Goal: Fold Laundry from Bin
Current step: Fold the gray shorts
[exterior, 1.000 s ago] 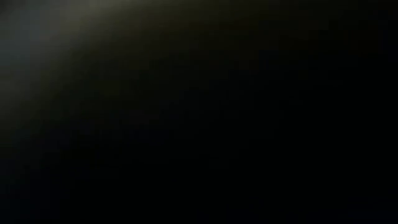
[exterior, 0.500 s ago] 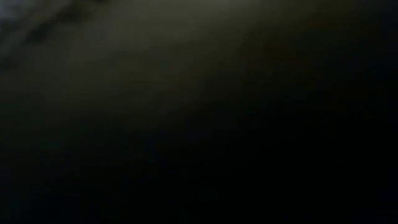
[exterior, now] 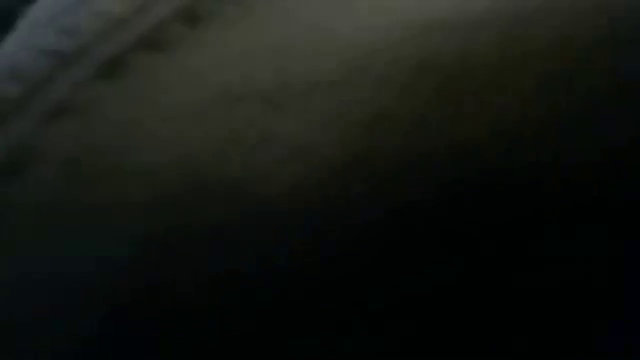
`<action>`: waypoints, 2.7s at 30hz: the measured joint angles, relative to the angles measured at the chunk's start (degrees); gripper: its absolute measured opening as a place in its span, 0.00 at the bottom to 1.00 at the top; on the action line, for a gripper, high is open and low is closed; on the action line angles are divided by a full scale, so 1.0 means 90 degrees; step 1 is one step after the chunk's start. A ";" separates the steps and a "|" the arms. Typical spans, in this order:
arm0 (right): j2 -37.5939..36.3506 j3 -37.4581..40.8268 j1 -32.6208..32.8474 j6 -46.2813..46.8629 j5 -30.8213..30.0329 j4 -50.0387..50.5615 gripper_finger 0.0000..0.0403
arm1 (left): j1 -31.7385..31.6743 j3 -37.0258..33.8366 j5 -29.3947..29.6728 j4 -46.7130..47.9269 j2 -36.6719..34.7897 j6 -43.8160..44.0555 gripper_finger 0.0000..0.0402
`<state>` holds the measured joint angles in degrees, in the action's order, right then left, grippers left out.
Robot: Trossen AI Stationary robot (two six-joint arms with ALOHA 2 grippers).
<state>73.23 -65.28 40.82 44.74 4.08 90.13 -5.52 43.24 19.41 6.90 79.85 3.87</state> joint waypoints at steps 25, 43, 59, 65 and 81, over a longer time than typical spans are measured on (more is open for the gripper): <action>0.0415 -0.0353 0.0269 0.2286 0.0189 -0.4080 0.25 | 0.0609 0.0000 -0.1523 -0.0030 -0.1238 -0.0366 0.20; 0.3523 -0.0350 0.0797 0.1715 -0.0345 -0.4890 0.19 | 0.1433 0.0002 -0.0884 -0.1597 0.0194 -0.0425 0.20; 0.3996 -0.0395 0.0794 0.1805 0.1777 -0.5361 0.19 | 0.0192 0.0005 -0.0390 -0.1610 0.0957 -0.0838 0.20; 0.4005 -0.0656 0.0797 0.1808 0.1378 -0.5173 0.19 | 0.0155 0.0005 -0.0570 -0.1620 0.0953 -0.0849 0.20; 0.4002 -0.2627 0.0801 0.1829 -0.0142 -0.2899 0.19 | 0.0458 0.0002 -0.0594 -0.1438 -0.0152 -0.1014 0.20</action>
<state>109.25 -88.92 48.03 61.21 2.80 64.03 -1.39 43.27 14.06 -6.05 78.48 -5.25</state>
